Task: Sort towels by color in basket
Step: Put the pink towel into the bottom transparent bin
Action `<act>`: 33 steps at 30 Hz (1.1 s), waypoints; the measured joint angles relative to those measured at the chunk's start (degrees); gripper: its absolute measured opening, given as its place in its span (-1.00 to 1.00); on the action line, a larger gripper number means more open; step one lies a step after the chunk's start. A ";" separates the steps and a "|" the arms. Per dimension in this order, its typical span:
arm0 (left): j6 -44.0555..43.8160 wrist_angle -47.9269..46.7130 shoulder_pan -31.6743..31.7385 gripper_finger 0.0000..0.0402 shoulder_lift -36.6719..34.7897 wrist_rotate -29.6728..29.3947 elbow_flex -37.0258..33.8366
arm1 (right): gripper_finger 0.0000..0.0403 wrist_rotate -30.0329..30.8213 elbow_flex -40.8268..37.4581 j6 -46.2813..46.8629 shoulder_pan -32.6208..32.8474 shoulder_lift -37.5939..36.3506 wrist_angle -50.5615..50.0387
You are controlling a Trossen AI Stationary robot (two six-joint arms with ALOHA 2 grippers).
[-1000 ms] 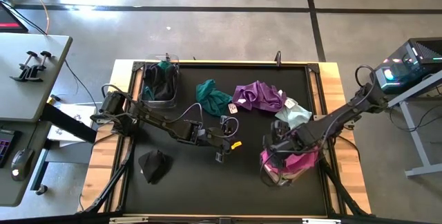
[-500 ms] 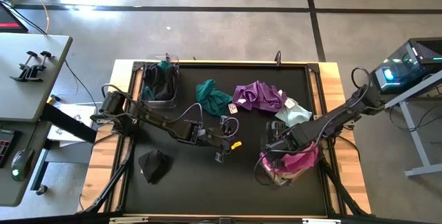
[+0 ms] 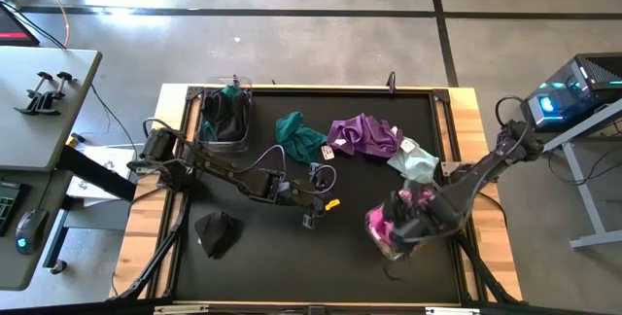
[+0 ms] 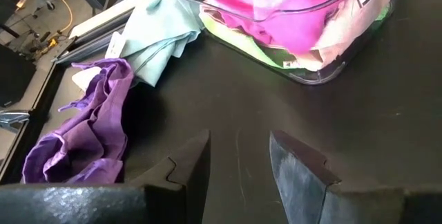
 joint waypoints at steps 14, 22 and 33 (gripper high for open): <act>0.00 0.55 0.02 -0.32 0.00 0.00 0.00 | -0.99 -0.42 -8.01 17.28 8.05 0.00 10.54; 0.00 0.59 0.02 -0.32 0.00 -0.01 0.01 | -0.82 -2.05 -16.75 18.40 4.09 0.02 21.20; -0.05 0.48 0.02 -0.32 0.00 -0.01 0.00 | -0.16 -4.55 -4.71 18.93 4.62 -3.07 9.55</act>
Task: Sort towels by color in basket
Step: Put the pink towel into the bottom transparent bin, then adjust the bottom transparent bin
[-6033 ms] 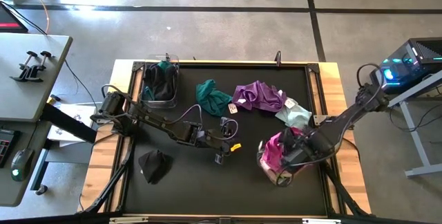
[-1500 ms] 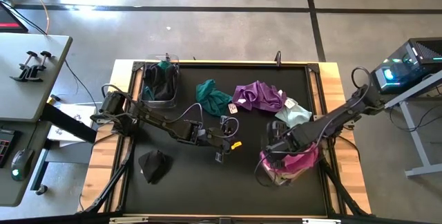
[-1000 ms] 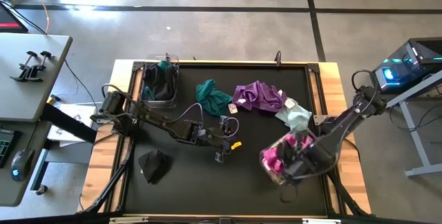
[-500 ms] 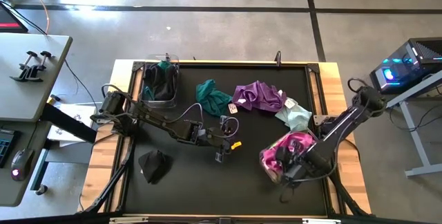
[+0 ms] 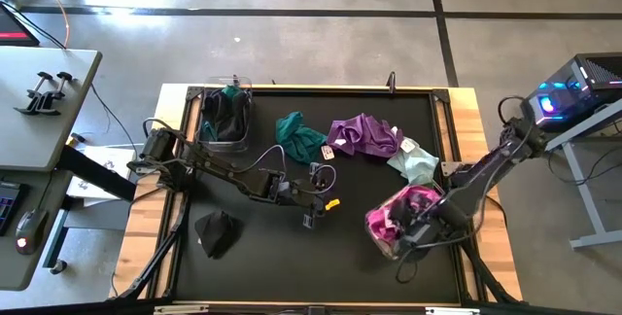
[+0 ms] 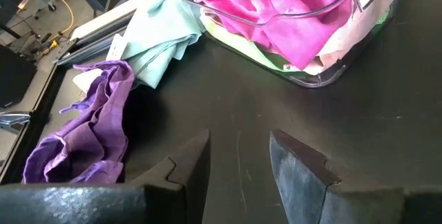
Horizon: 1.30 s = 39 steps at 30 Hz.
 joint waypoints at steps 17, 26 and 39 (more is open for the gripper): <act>-0.02 0.00 0.00 -0.32 0.00 0.01 0.00 | -0.36 -2.70 -10.82 24.35 0.81 -0.01 -13.28; -0.18 0.11 0.00 -0.32 0.00 0.01 0.02 | -0.36 -4.26 -18.68 14.53 -2.77 -0.09 -2.36; -3.66 13.23 5.61 -0.39 7.42 27.24 0.40 | -0.36 15.29 7.70 13.65 3.24 0.04 -22.75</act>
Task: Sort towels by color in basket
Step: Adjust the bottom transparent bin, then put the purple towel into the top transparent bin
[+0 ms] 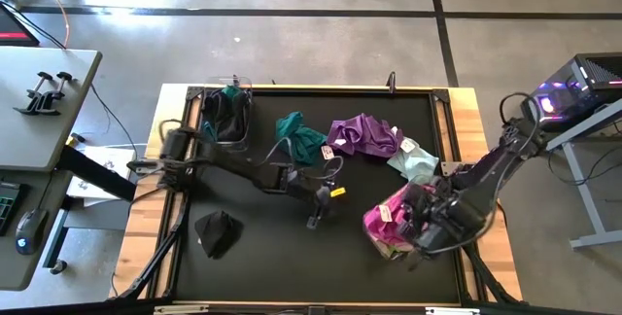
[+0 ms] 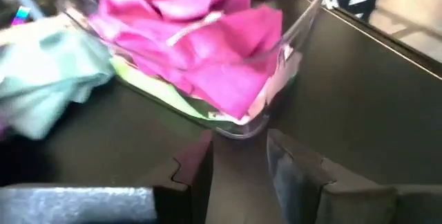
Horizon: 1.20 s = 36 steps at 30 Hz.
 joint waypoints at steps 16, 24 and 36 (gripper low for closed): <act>-3.33 -3.48 -0.01 -0.98 24.75 14.14 30.35 | -0.36 29.66 1.87 -29.07 4.70 0.07 31.67; -4.78 -3.80 -4.56 -1.00 33.82 13.92 45.95 | -0.36 24.89 1.83 -37.36 5.06 0.07 41.79; -11.29 -2.68 -7.90 -1.00 46.38 3.38 69.36 | -0.36 24.76 1.83 -45.01 7.98 0.07 44.97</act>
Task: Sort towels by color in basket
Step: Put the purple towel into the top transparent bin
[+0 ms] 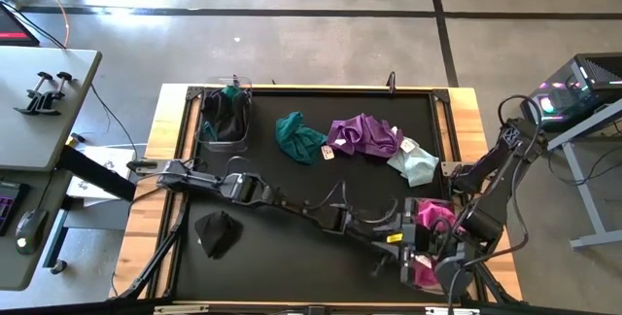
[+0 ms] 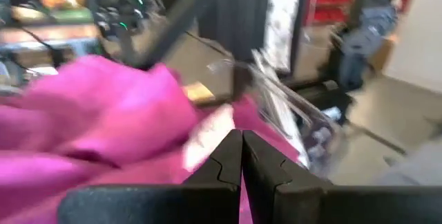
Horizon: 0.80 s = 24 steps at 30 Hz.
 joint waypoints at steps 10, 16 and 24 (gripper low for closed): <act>-5.75 -7.28 -1.17 -1.00 -3.11 -10.89 -0.24 | -0.36 6.99 3.30 -4.18 7.11 -2.79 -1.40; 0.43 -29.14 -6.31 -1.00 -11.46 -29.51 -0.13 | -0.36 7.57 -2.22 12.97 8.40 -2.67 -13.16; -10.78 -63.65 -6.90 -1.00 -13.00 -50.33 -0.71 | -0.36 3.25 -19.35 28.61 -0.20 -6.28 -17.22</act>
